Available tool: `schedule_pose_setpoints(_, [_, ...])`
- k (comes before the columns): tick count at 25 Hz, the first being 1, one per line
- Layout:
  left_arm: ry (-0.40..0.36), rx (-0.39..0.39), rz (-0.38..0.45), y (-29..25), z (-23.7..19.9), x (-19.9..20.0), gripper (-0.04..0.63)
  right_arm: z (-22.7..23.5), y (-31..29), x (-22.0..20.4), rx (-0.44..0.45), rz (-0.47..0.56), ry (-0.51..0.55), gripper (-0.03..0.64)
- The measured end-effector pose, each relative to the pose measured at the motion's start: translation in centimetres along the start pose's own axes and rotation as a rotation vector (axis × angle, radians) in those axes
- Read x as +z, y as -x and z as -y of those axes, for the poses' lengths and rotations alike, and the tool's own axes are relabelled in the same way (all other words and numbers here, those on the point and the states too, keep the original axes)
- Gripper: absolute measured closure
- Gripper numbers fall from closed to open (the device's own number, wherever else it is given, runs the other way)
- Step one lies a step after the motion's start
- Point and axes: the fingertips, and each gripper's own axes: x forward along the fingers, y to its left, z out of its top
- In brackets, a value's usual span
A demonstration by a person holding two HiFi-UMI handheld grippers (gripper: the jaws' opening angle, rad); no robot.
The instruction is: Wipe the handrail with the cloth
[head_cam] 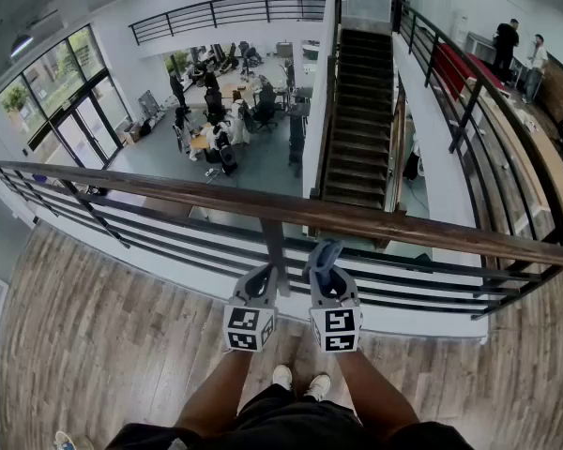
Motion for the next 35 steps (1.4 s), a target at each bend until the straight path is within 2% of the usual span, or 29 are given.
schedule_pose_setpoints(7, [-0.021, -0.007, 0.010, -4.7, -4.5, 3.0, 0.597, 0.5, -7.4, 3.3, -0.001, -0.039, 0.001, 0.512])
schedule_pose_setpoints(14, [-0.006, -0.015, -0.047, -9.0, -8.9, 5.1, 0.597, 0.1, -14.7, 5.7, -0.009, -0.095, 0.016, 0.512])
schedule_pose_setpoints(21, [-0.019, -0.020, -0.060, -11.2, -11.5, 5.0, 0.597, 0.8, -19.3, 3.8, -0.047, -0.303, 0.054, 0.512])
schedule_pose_setpoints(24, [0.007, -0.037, -0.072, -11.4, -11.5, 4.9, 0.597, 1.5, -19.8, 3.1, -0.060, -0.353, 0.061, 0.512])
schedule_pose_setpoints(29, [0.059, -0.067, -0.092, -11.9, -10.5, 3.9, 0.597, 2.4, -19.9, 2.6, -0.064, -0.374, 0.078, 0.512])
schedule_pose_setpoints(35, [0.042, -0.122, -0.109, -12.6, -6.3, 3.1, 0.597, 5.8, -17.8, 1.8, -0.076, -0.402, 0.057, 0.513])
